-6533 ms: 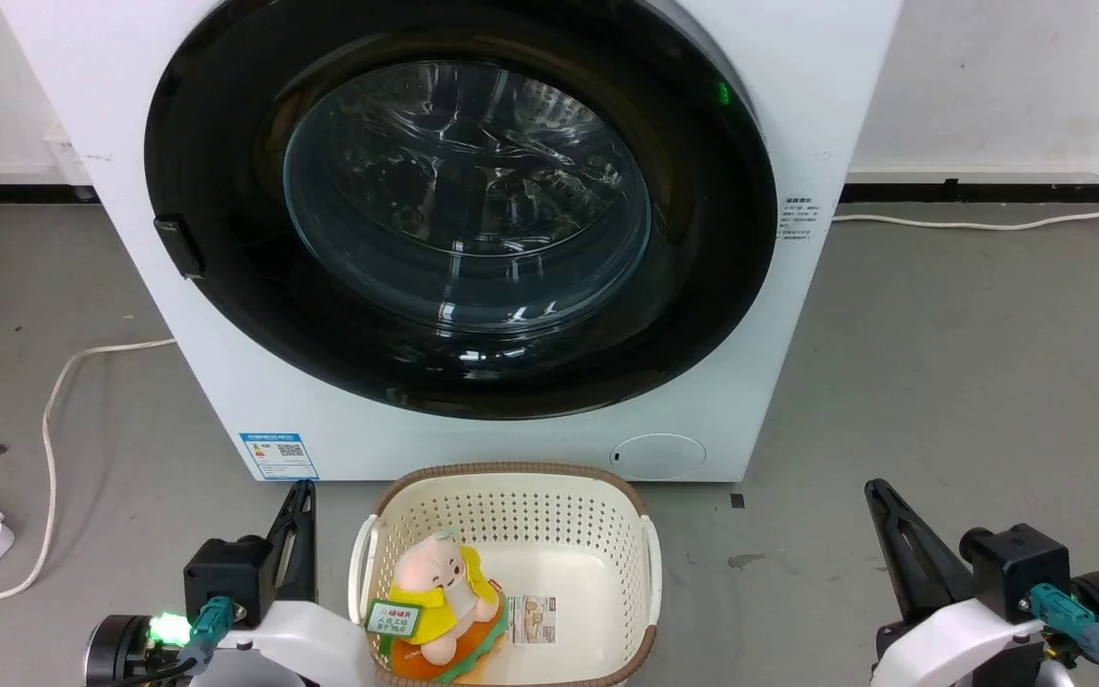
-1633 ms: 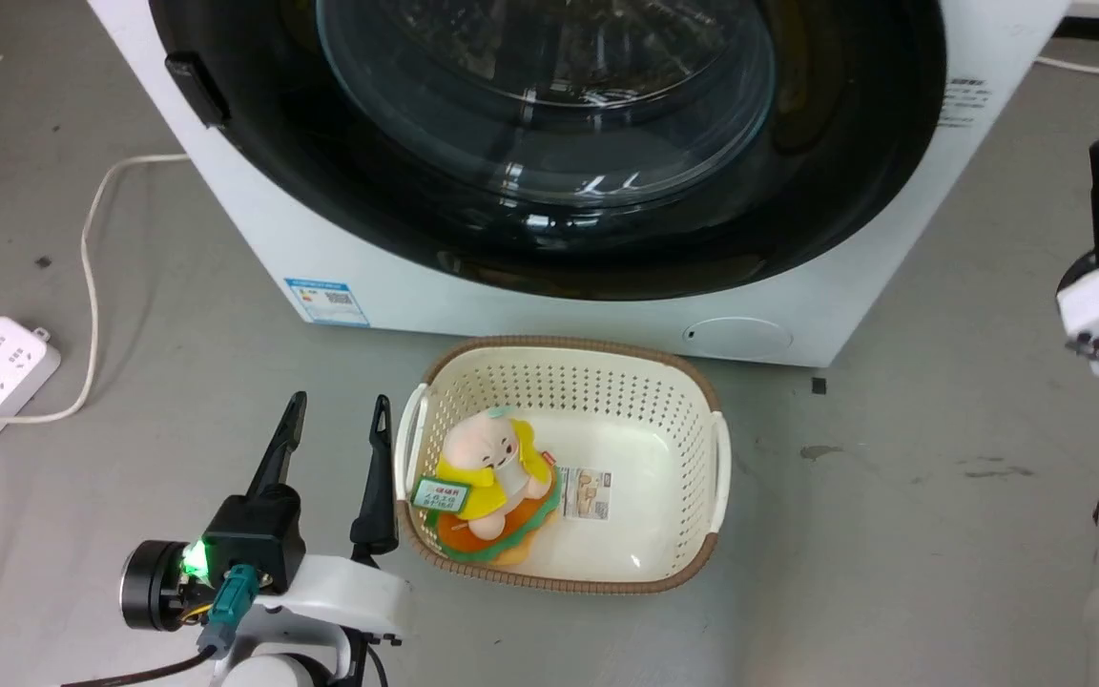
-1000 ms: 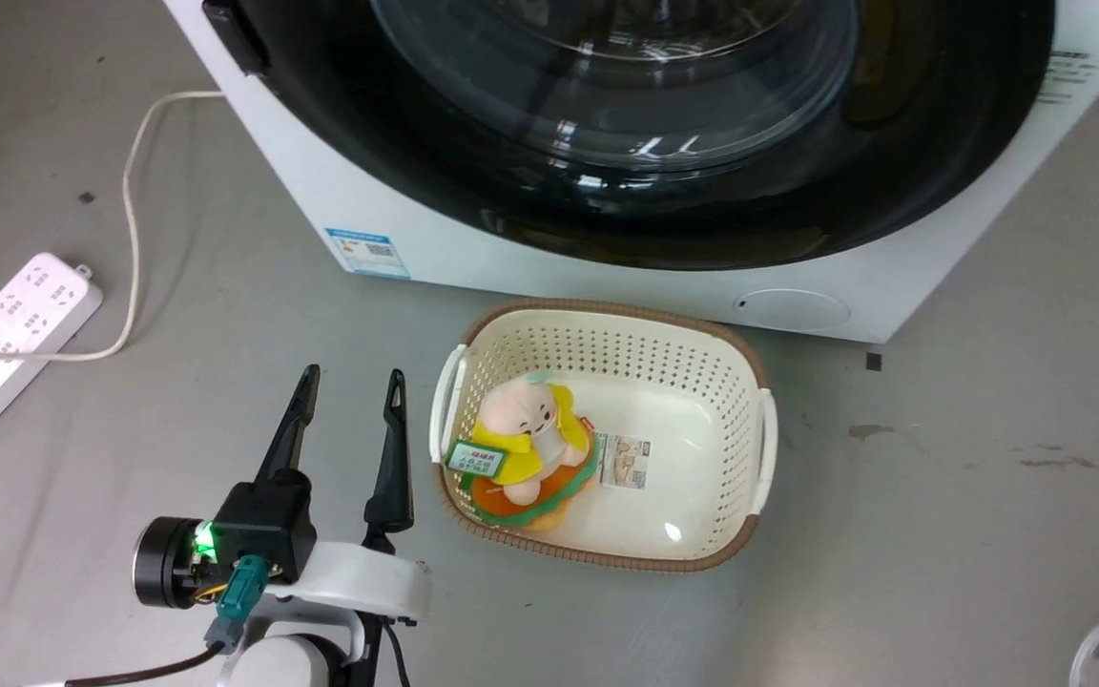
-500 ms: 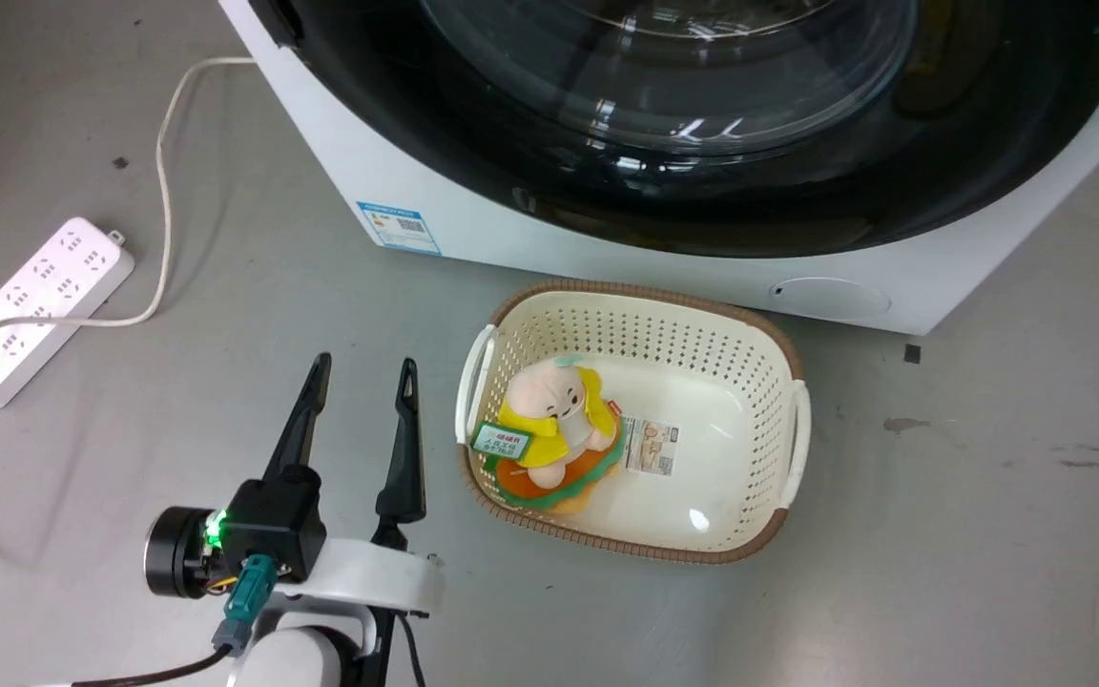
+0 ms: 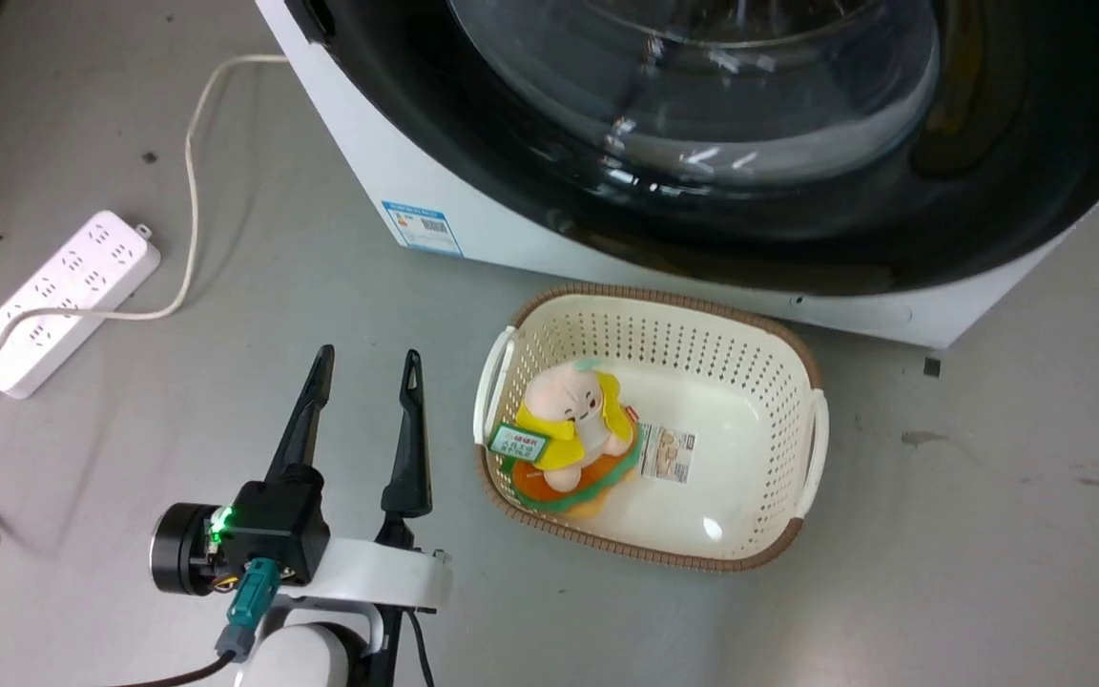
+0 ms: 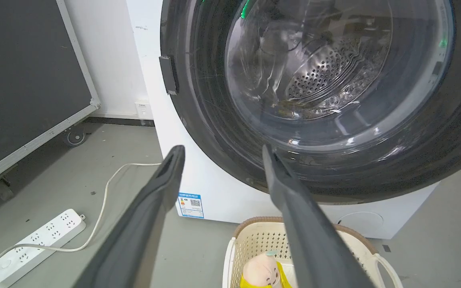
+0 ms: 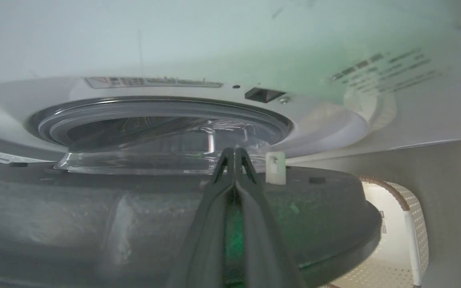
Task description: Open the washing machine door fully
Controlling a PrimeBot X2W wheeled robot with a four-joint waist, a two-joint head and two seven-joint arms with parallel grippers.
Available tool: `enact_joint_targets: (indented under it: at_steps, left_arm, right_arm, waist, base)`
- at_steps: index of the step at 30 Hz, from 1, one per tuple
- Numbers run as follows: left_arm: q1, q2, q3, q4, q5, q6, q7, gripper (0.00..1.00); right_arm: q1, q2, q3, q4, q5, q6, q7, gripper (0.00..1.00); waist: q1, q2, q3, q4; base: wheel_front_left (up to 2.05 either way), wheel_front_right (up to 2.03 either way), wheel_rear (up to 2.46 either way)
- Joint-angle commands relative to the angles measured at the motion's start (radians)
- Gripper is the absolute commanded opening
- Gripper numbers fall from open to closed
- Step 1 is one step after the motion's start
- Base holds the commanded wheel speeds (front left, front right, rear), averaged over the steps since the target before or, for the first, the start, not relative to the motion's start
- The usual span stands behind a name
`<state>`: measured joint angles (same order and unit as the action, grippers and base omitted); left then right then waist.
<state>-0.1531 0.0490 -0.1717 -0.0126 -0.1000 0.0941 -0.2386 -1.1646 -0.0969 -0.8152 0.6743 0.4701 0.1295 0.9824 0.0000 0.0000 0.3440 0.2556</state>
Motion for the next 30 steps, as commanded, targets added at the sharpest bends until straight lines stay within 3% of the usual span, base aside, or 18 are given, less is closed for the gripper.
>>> enact_joint_targets:
  at_steps: [1, 7, 13, 30]
  left_arm:
    - [-0.011, 0.001, -0.004, 0.000, -0.003, 0.004, -0.011, 1.00]
    - [-0.007, 0.001, -0.013, 0.007, -0.007, 0.007, -0.023, 1.00]
    - [0.039, 0.001, -0.007, 0.031, 0.006, -0.002, -0.023, 1.00]
    - [0.138, 0.001, 0.012, 0.055, 0.026, -0.032, -0.023, 1.00]
  right_arm:
    - [0.019, 0.026, -0.012, 0.008, 0.006, 0.001, 0.044, 0.00]
    - [0.081, 0.038, -0.050, -0.025, 0.034, 0.001, 0.132, 0.00]
    - [0.215, 0.046, -0.021, -0.053, 0.105, 0.001, 0.183, 0.00]
    - [0.512, 0.047, 0.318, -0.030, 0.459, 0.001, 0.179, 0.00]
  waist:
    - [0.0000, 0.0000, -0.016, 0.002]
    - [0.0000, 0.0000, -0.067, 0.006]
    - [0.0000, 0.0000, -0.169, -0.006]
    - [0.0000, 0.0000, -0.321, -0.003]
  base:
    - [0.00, 0.00, 0.00]
    - [0.00, 0.00, 0.00]
    - [0.00, 0.00, 0.00]
    - [0.00, 0.00, 0.00]
